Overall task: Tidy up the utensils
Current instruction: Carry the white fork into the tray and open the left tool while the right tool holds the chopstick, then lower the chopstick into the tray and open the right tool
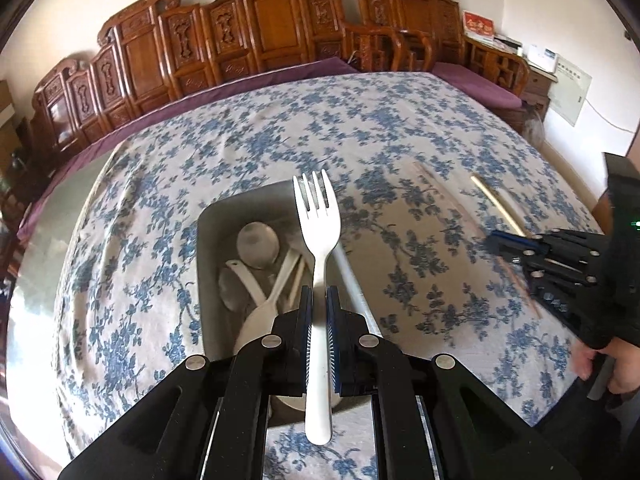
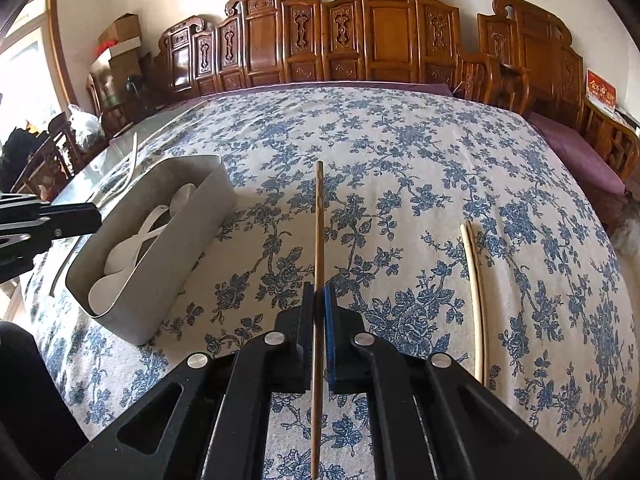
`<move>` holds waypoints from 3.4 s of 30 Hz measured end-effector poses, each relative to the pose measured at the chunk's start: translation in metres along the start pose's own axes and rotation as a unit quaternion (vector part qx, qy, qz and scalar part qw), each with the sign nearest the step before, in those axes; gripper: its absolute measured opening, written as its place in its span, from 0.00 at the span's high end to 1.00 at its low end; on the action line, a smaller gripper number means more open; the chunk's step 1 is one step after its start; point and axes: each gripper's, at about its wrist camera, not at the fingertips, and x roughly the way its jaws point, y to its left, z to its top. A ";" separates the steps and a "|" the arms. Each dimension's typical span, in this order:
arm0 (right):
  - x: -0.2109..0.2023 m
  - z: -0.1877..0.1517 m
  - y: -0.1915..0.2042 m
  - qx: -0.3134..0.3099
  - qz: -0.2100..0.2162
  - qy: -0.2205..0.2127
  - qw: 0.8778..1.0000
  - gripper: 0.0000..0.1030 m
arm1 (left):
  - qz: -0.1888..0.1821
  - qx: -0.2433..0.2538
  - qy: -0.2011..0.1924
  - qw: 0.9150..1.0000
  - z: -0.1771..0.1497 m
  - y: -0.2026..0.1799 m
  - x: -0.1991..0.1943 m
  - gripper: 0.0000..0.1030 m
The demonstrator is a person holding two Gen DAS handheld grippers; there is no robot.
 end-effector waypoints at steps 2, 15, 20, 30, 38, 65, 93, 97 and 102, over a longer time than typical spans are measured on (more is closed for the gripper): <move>-0.001 0.000 -0.001 0.000 0.000 -0.002 1.000 0.94 | 0.003 -0.009 0.008 1.000 -0.001 0.007 0.008 0.94; -0.002 0.005 -0.001 0.000 0.011 -0.010 1.000 0.94 | 0.016 -0.035 0.044 0.998 0.006 0.022 0.054 0.94; -0.004 0.006 -0.002 0.002 0.014 -0.013 1.000 0.94 | 0.014 -0.033 0.051 0.998 0.010 0.015 0.066 0.94; -0.006 0.007 0.000 0.000 0.020 -0.016 1.000 0.94 | 0.011 -0.036 0.054 0.998 0.011 0.015 0.068 0.94; -0.008 0.007 0.009 -0.011 0.026 -0.017 0.999 0.94 | 0.013 -0.038 0.031 0.999 0.002 0.023 0.041 0.93; -0.023 0.004 0.065 -0.055 0.090 -0.017 0.994 0.94 | 0.002 -0.070 -0.043 0.997 -0.023 0.065 0.003 0.93; 0.052 0.067 0.154 -0.030 0.116 0.005 0.993 0.94 | 0.015 -0.122 -0.080 0.989 -0.027 0.115 -0.013 0.72; 0.062 0.060 0.159 -0.037 0.105 0.016 0.994 0.94 | 0.016 -0.119 -0.078 0.990 -0.027 0.114 -0.013 0.72; 0.072 0.051 0.159 -0.038 0.092 0.032 0.995 0.94 | 0.016 -0.121 -0.080 0.989 -0.026 0.114 -0.014 0.72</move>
